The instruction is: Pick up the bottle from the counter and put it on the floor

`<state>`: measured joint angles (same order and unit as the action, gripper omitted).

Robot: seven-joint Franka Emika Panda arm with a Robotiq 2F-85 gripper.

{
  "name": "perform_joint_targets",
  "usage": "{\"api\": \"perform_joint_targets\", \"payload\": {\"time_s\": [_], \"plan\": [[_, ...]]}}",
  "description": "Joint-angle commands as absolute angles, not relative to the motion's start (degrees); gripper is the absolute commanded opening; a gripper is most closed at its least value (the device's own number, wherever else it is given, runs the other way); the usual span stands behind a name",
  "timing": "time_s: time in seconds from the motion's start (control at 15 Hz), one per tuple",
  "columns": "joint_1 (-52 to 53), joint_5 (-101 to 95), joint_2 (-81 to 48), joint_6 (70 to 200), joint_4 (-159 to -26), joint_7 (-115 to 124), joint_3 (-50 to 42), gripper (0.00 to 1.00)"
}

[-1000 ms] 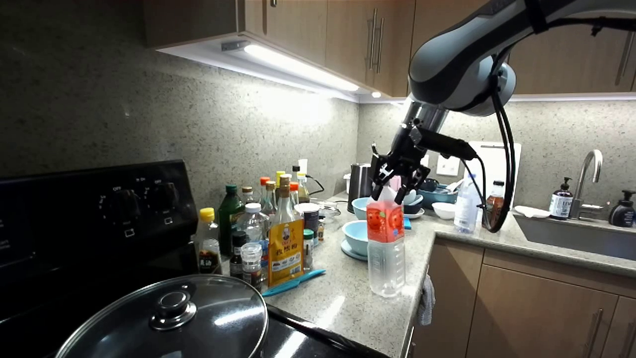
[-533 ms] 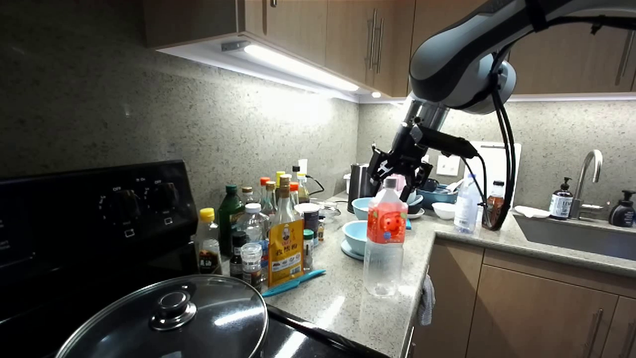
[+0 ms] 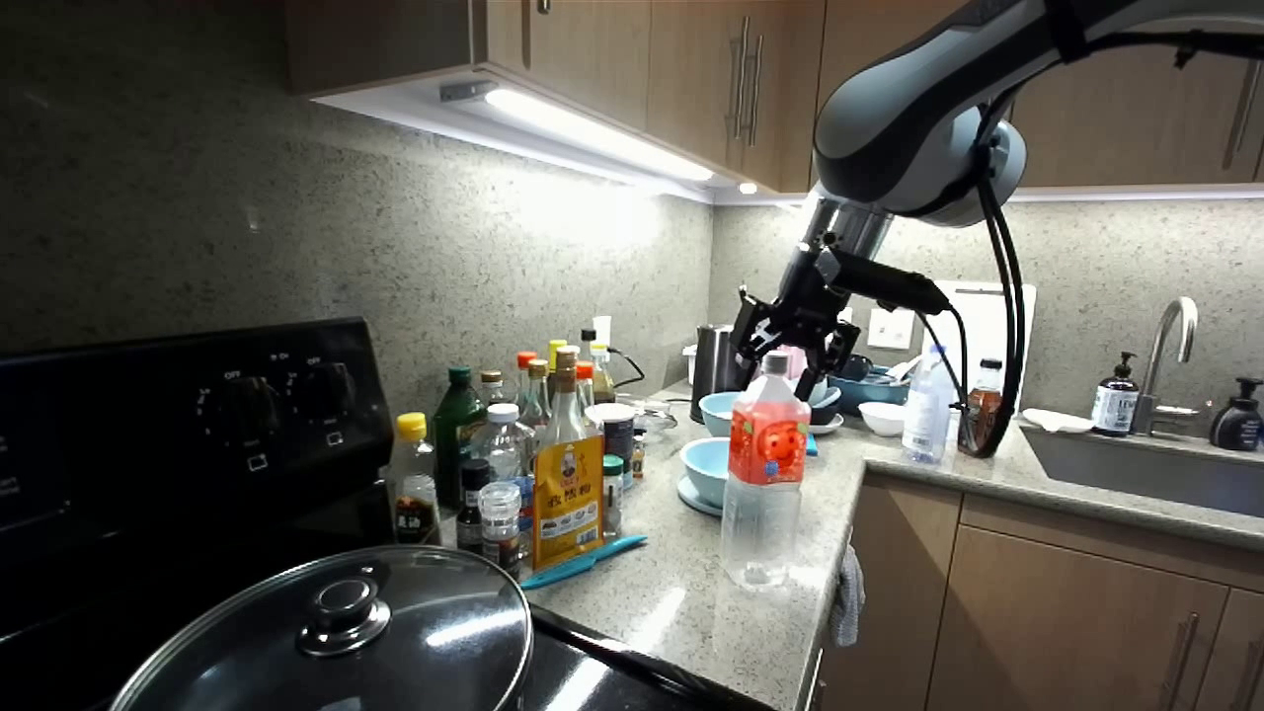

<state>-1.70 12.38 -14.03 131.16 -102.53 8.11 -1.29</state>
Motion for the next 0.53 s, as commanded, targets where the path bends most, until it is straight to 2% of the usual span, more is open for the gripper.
{"api": "perform_joint_targets", "payload": {"time_s": [0.0, 0.47], "plan": [[-1.7, 12.9, -14.1, 132.7, -102.6, 9.5, -1.3, 0.98], [-1.3, 13.6, -15.5, 144.6, -103.1, 15.1, -1.6, 1.0]]}}
